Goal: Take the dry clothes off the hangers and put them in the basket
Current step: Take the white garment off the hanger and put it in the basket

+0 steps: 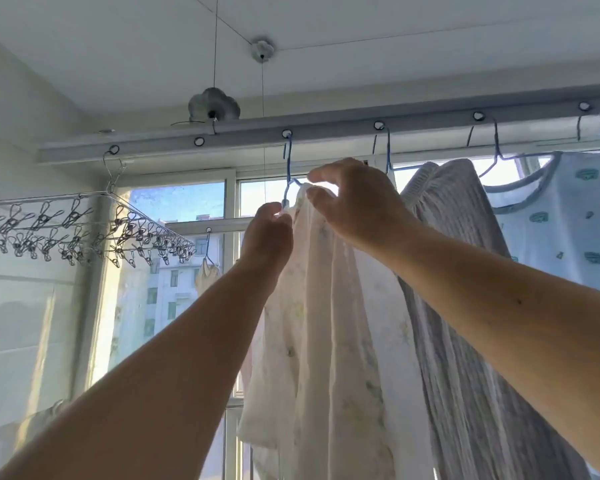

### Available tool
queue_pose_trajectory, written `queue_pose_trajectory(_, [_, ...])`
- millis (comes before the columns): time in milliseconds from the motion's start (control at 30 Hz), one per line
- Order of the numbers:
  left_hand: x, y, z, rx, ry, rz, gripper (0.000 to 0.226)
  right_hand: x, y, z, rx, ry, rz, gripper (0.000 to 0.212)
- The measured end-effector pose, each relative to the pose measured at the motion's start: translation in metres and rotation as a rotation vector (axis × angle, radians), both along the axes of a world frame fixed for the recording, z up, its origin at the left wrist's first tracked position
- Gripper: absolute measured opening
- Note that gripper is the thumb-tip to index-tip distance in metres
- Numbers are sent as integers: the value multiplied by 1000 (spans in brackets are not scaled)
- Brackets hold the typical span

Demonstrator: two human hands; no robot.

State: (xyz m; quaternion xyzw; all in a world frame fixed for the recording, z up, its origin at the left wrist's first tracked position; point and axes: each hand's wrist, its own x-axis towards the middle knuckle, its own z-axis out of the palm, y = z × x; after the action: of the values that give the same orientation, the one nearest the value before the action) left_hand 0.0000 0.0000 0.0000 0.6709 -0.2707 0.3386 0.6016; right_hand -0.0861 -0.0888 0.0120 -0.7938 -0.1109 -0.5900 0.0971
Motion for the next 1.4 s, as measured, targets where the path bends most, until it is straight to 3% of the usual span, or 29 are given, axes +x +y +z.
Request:
queue_pose_trajectory(367, [21, 0, 4, 75, 127, -200, 53, 17, -10, -4, -2, -50, -228, 29])
queue_pose_trajectory(567, [23, -8, -1, 149, 143, -254, 57, 22, -10, -10, -15, -60, -257, 30])
queue_pose_trajectory(867, [34, -16, 1, 109, 184, -325, 66, 27, -16, -13, 10, -43, -291, 33])
queue_pose_trajectory(967, [34, -19, -1, 100, 212, -319, 57, 27, -19, -14, 17, -38, -302, 34])
queue_pose_trajectory(1167, [26, -21, 1, 33, 97, -237, 9, 26, -32, -16, 26, -41, -376, 38])
queue_pose_trajectory(1333, [11, -22, 6, 0, 36, -267, 10, 25, -33, -17, 37, 11, -426, 31])
queue_pose_trajectory(1400, [6, -23, 9, 5, 20, -280, 8, 23, -30, -20, 26, 95, -445, 40])
